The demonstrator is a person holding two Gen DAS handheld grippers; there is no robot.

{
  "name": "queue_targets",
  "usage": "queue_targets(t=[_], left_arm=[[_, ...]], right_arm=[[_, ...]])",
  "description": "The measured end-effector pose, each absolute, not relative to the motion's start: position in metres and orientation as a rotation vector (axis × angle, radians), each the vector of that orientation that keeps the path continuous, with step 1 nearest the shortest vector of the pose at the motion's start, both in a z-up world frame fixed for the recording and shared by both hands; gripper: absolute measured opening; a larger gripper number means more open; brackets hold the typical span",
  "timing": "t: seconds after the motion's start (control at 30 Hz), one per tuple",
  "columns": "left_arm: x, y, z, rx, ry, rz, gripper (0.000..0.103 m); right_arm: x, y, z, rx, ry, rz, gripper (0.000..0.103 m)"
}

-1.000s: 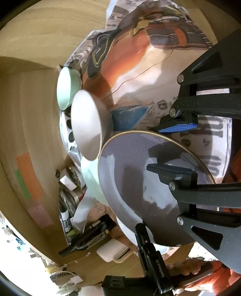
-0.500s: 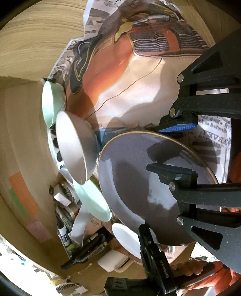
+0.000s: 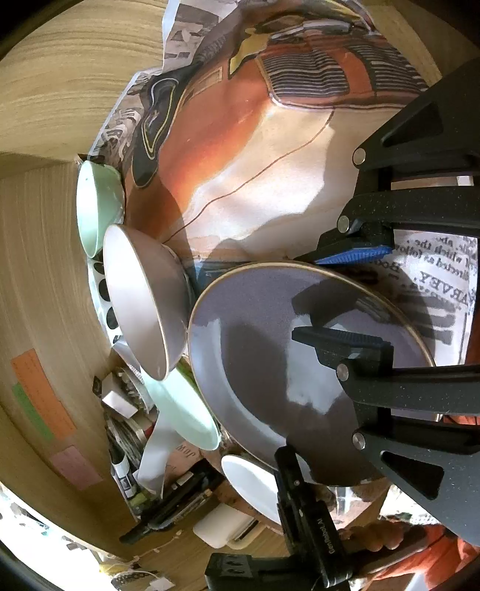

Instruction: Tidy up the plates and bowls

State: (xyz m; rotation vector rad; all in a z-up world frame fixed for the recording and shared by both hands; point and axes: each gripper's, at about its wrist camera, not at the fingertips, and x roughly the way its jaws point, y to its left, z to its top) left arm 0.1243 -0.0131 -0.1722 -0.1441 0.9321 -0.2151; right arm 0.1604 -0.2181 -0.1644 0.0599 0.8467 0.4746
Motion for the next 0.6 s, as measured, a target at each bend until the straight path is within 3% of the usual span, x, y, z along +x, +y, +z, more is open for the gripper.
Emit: queue_targets(t=[0.27, 0.4, 0.6], left_arm=[[0.123, -0.014, -0.173, -0.135, 0.925, -0.223, 0.024], [0.119, -0.012, -0.167, -0.118, 0.898, -0.204, 0.028], [0.106, -0.004, -0.147, -0.110, 0.828, -0.188, 0.032]], right_arm=[[0.160, -0.216, -0.164, 0.035, 0.850, 0.467, 0.032], [0.157, -0.218, -0.158, 0.011, 0.813, 0.427, 0.048], [0.149, -0.224, -0.135, 0.034, 0.740, 0.429, 0.049]])
